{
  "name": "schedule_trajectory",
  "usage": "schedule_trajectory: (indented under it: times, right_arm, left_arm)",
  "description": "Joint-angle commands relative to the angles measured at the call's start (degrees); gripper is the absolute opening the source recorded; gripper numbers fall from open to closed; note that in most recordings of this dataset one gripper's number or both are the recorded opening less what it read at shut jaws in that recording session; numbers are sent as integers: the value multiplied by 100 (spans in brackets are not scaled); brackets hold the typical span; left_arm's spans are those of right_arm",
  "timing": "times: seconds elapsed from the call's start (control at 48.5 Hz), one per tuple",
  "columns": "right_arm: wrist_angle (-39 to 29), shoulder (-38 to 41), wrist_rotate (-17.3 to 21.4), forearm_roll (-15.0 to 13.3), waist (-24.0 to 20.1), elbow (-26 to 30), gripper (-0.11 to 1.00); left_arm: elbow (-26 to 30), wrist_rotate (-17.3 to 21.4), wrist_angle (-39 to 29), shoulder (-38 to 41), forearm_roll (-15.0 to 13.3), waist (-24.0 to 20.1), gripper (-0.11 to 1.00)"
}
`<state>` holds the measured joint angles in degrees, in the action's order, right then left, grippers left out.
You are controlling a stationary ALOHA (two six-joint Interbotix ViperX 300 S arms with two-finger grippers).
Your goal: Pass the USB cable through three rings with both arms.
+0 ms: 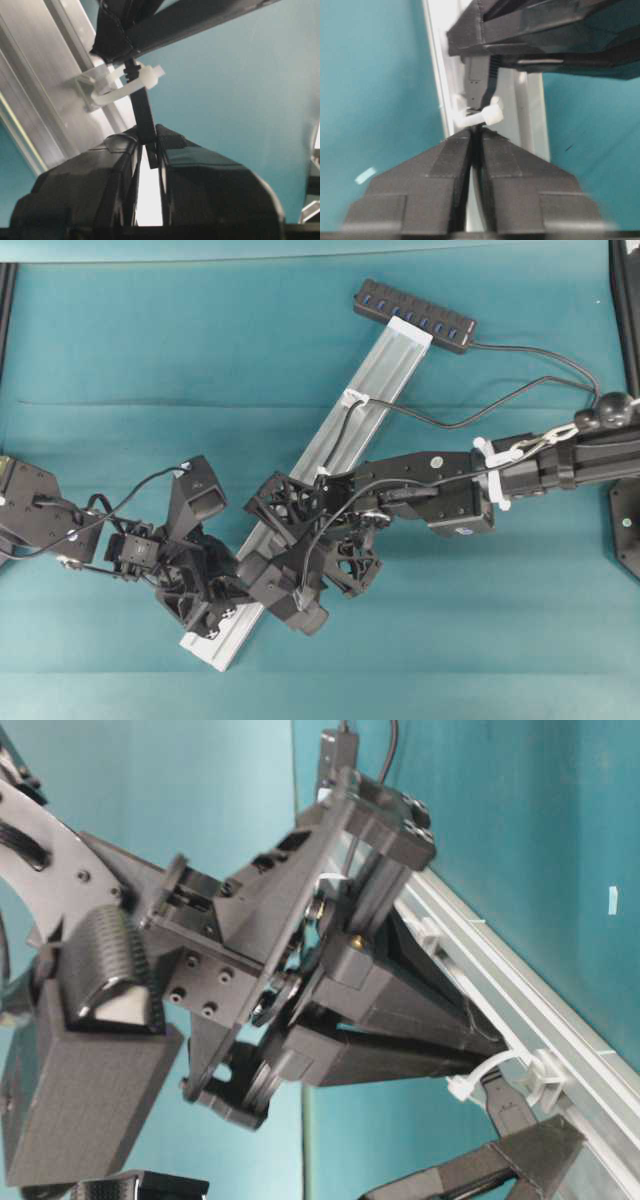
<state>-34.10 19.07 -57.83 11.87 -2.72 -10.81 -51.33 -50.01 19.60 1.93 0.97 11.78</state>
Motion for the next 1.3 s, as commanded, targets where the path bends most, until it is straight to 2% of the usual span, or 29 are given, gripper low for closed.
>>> schedule_trajectory:
  times: [0.0, 0.103, 0.185, 0.453, 0.577, 0.721, 1.154, 1.278]
  right_arm:
    - [-88, -35, 132, 9, 35, 18, 47]
    - [-105, -44, 229, 0, 44, 18, 78]
    - [-53, -70, 246, -18, 70, 18, 91]
    - [123, -316, 378, -18, 369, 0, 87]
    - [220, -439, 677, -18, 527, 0, 87]
    - [281, -492, 949, -26, 633, -44, 87]
    - [290, -782, 1002, -26, 694, -325, 87]
    - [299, -905, 1099, -26, 738, -439, 87]
  left_arm:
    - [26, 9, -18, -149, 18, 26, 10]
    - [9, 9, -18, -185, 18, 26, 10]
    - [-18, -9, -18, -220, 18, 26, 10]
    - [0, -316, -26, -299, 18, 132, 10]
    - [0, -422, -105, -299, 18, 246, 10]
    - [-18, -615, -545, -290, 18, 396, 10]
    - [-185, -694, -738, -773, 18, 554, 9]
    - [-308, -853, -949, -1037, 18, 615, 9]
